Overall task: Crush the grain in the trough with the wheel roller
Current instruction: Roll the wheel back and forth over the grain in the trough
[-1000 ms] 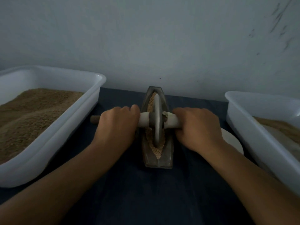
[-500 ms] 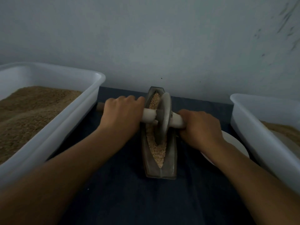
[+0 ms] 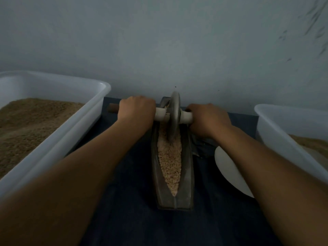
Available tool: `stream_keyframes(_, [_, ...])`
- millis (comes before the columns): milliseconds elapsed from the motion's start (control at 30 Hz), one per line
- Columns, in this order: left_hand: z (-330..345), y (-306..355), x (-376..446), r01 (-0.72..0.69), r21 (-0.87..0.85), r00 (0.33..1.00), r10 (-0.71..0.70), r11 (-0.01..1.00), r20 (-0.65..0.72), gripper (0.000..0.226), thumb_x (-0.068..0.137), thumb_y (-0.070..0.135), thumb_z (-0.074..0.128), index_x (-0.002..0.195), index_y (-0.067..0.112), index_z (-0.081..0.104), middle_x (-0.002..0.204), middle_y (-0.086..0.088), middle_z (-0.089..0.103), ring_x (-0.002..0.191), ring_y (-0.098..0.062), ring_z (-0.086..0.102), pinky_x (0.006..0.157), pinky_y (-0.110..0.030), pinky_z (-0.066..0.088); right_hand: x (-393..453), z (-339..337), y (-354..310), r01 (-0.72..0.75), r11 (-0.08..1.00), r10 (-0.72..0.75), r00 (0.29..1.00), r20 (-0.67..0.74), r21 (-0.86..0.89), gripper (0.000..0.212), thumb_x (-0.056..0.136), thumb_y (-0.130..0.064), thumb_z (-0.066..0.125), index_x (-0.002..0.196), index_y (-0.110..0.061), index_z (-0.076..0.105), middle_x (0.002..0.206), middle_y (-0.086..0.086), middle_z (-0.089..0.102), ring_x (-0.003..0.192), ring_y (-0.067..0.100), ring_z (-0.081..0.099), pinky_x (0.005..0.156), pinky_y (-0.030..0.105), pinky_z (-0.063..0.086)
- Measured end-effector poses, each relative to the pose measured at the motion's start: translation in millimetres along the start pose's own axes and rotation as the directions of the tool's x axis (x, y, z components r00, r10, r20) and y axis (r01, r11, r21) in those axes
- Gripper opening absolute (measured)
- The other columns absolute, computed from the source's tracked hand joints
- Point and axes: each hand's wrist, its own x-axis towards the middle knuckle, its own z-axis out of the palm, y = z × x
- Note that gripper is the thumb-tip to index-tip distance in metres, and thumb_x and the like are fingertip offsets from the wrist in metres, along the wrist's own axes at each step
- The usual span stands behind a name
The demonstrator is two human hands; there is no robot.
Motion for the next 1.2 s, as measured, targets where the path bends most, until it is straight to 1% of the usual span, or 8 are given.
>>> stream_keyframes(200, [-0.7,2.1,-14.8,0.002,0.078,1.000,0.000,0.997,-0.027,0.022,0.090,0.024,0.064,0.112,0.019,0.060,0.104,-0.007,0.065,0.094,-0.027,0.063,0.067,-0.036,0.039,-15.6,0.9,-5.9,-0.032,0.999,0.030,0.998,-0.061,-0.030,0.016,0.078,-0.039,0.064,0.093,-0.033,0.063,0.091,-0.003,0.068,0.075,0.022,0.060,0.051,0.025,0.026])
stream_keyframes(400, [-5.5,1.6,-46.3,-0.026,0.089,0.999,0.029,0.996,-0.035,0.025,0.090,0.023,0.065,0.112,0.020,0.055,0.103,-0.005,0.064,0.092,-0.025,0.063,0.066,-0.034,0.040,-60.3,-2.1,-17.2,-0.014,0.999,0.004,0.979,-0.205,-0.048,0.016,0.076,-0.037,0.067,0.090,-0.032,0.061,0.077,-0.007,0.064,0.071,0.021,0.061,0.047,0.024,0.012])
stream_keyframes(600, [-16.1,0.6,-88.5,-0.046,0.066,0.991,0.053,0.997,-0.124,0.027,0.084,0.036,0.070,0.101,0.025,0.052,0.089,0.004,0.060,0.078,-0.017,0.060,0.059,-0.031,0.035,-104.4,-14.9,-25.0,0.038,0.999,-0.041,0.970,-0.239,-0.017,0.018,0.080,-0.036,0.067,0.096,-0.031,0.061,0.083,-0.008,0.063,0.074,0.019,0.061,0.058,0.029,0.031])
stream_keyframes(700, [-19.6,0.6,-106.4,-0.046,0.071,0.984,0.057,0.996,-0.168,0.029,0.082,0.037,0.071,0.098,0.026,0.049,0.078,0.008,0.046,0.066,-0.011,0.042,0.056,-0.029,0.028,-120.2,-24.5,-28.6,0.073,0.997,-0.074,0.962,-0.263,-0.012,0.019,0.080,-0.033,0.070,0.096,-0.027,0.064,0.081,-0.005,0.064,0.072,0.020,0.060,0.061,0.030,0.033])
stream_keyframes(900, [-28.6,-1.4,-125.5,-0.067,0.145,0.971,0.097,0.987,-0.216,0.033,0.073,0.034,0.078,0.088,0.027,0.048,0.075,0.009,0.058,0.061,-0.009,0.032,0.048,-0.027,0.005,-130.3,-32.6,-31.5,0.091,0.996,-0.085,0.953,-0.290,0.006,0.021,0.075,-0.029,0.076,0.092,-0.023,0.065,0.075,-0.002,0.062,0.067,0.022,0.058,0.062,0.030,0.031])
stream_keyframes(1033, [-18.5,-1.0,-114.7,-0.076,0.094,0.975,0.094,0.993,-0.203,0.044,0.076,0.030,0.075,0.085,0.027,0.032,0.080,0.007,0.058,0.062,-0.011,0.033,0.056,-0.028,0.023,-119.6,-21.1,-29.7,0.078,0.997,-0.078,0.954,-0.289,-0.014,0.019,0.077,-0.030,0.073,0.087,-0.024,0.059,0.071,-0.005,0.058,0.062,0.019,0.051,0.060,0.030,0.027])
stream_keyframes(1133, [-11.1,-0.1,-91.6,-0.086,0.077,0.978,0.099,0.993,-0.185,0.032,0.081,0.030,0.071,0.091,0.026,0.041,0.089,0.006,0.061,0.068,-0.012,0.046,0.061,-0.029,0.029,-102.0,-9.6,-25.2,0.025,0.999,-0.037,0.961,-0.273,-0.046,0.020,0.077,-0.032,0.069,0.085,-0.028,0.051,0.071,-0.008,0.055,0.059,0.016,0.042,0.055,0.031,0.018])
stream_keyframes(1200, [-6.3,0.0,-72.1,-0.101,0.075,0.982,0.111,0.992,-0.151,0.027,0.084,0.031,0.069,0.099,0.024,0.047,0.094,0.005,0.062,0.076,-0.015,0.058,0.064,-0.030,0.032,-87.7,-3.4,-21.7,0.006,0.998,-0.023,0.965,-0.262,-0.067,0.020,0.076,-0.035,0.068,0.087,-0.029,0.052,0.073,-0.008,0.057,0.061,0.018,0.050,0.051,0.031,0.016])
